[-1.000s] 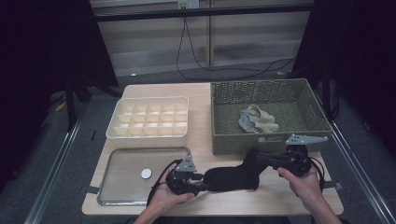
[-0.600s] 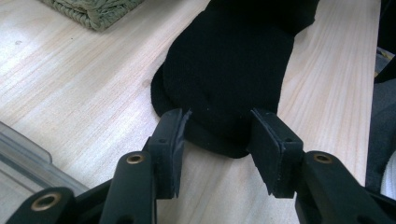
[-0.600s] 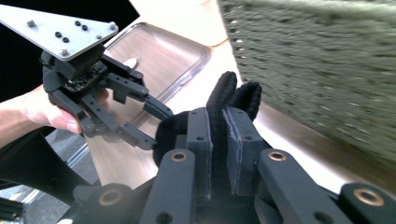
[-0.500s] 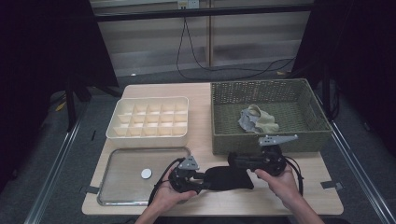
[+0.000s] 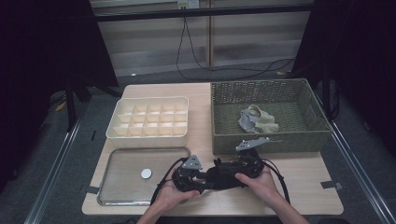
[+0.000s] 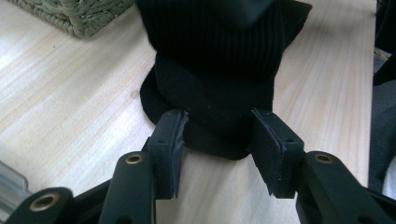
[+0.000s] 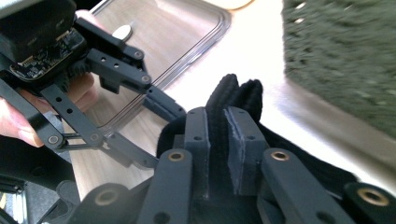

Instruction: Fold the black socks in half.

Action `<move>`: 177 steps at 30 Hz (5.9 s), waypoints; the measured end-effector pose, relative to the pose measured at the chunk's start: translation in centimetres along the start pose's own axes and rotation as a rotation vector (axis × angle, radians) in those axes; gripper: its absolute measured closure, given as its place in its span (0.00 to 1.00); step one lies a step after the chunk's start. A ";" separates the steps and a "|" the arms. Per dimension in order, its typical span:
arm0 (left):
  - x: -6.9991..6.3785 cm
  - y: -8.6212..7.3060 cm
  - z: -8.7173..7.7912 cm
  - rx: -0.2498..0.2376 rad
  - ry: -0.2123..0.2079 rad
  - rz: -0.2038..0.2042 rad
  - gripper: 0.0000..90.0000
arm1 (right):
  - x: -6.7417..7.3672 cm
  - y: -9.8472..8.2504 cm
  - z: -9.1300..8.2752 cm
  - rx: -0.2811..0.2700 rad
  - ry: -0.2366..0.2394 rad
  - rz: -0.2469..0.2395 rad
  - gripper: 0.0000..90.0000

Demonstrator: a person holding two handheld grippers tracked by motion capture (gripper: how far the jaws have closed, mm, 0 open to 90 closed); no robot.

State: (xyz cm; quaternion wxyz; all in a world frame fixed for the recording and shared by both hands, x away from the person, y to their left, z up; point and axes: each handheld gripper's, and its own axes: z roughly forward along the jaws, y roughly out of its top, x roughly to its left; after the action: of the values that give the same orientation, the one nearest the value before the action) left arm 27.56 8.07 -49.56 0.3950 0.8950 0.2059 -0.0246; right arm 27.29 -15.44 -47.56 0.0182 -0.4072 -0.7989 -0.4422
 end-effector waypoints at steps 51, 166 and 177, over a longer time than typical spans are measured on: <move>-0.3 1.5 -2.4 -0.117 -0.063 -0.041 0.69 | -0.5 -2.6 -2.8 -0.008 0.023 0.025 0.70; -0.5 2.6 1.6 -0.035 -0.059 0.013 0.81 | -0.5 -1.8 -4.6 -0.078 -0.033 -0.040 0.88; -0.8 2.8 2.1 -0.023 -0.070 0.026 0.85 | 0.6 -1.9 -3.6 -0.045 0.001 -0.091 0.87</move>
State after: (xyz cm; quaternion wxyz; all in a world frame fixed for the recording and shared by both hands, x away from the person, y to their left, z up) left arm 28.17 4.53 -48.88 0.4124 0.8916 0.1805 -0.0483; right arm 24.44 -18.21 -46.40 -0.0107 -0.3706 -0.8064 -0.4607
